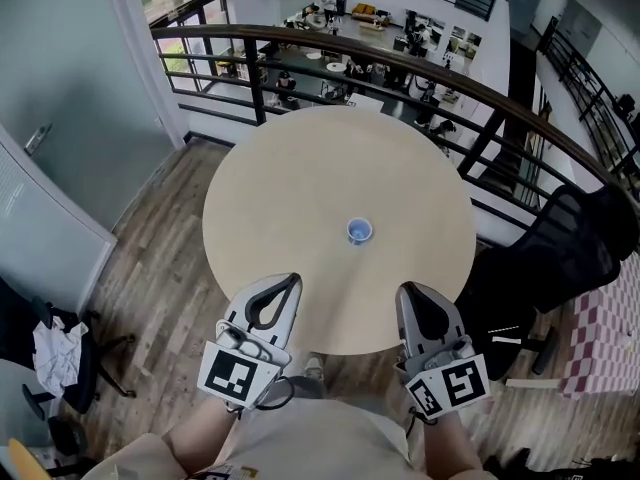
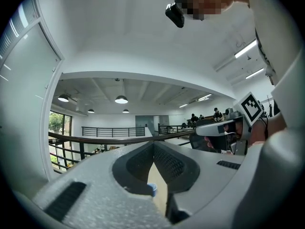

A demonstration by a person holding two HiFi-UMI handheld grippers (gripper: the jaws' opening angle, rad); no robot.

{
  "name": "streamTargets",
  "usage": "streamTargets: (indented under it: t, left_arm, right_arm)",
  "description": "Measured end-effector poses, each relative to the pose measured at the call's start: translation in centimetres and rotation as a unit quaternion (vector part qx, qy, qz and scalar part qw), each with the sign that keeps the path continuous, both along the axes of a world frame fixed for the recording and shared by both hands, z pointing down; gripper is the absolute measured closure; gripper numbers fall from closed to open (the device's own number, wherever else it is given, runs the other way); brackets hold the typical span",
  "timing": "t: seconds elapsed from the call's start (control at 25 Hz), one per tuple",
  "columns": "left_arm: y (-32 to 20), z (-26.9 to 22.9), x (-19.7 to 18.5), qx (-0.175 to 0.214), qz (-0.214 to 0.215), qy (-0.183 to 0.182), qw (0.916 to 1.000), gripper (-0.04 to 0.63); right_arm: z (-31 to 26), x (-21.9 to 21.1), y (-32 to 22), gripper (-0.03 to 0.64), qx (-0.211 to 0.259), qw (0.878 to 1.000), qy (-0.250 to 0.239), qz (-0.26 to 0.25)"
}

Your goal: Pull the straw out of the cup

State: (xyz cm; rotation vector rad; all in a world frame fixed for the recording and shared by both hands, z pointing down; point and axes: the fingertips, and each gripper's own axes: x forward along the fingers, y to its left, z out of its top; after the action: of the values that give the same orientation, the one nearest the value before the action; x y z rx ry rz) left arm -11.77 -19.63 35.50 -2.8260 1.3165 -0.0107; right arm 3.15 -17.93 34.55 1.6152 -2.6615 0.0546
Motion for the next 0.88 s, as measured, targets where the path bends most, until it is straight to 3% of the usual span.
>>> streamTargets:
  t: [0.4, 0.6, 0.88]
  left_arm:
    - [-1.8, 0.1, 0.3, -0.007, 0.012, 0.007, 0.9999, 0.581]
    - [-2.5, 1.0, 0.9, -0.028, 0.009, 0.008, 0.9995, 0.581]
    - [-3.6, 0.6, 2.2, -0.017, 0.007, 0.003, 0.9998, 0.581]
  right_arm:
    - [-0.2, -0.6, -1.5, 0.589, 0.009, 1.000, -0.020, -0.008]
    - [1.3, 0.2, -2.7, 0.589, -0.017, 0.999, -0.027, -0.011]
    - [2.4, 1.6, -3.8, 0.588, -0.037, 0.999, -0.015, -0.023]
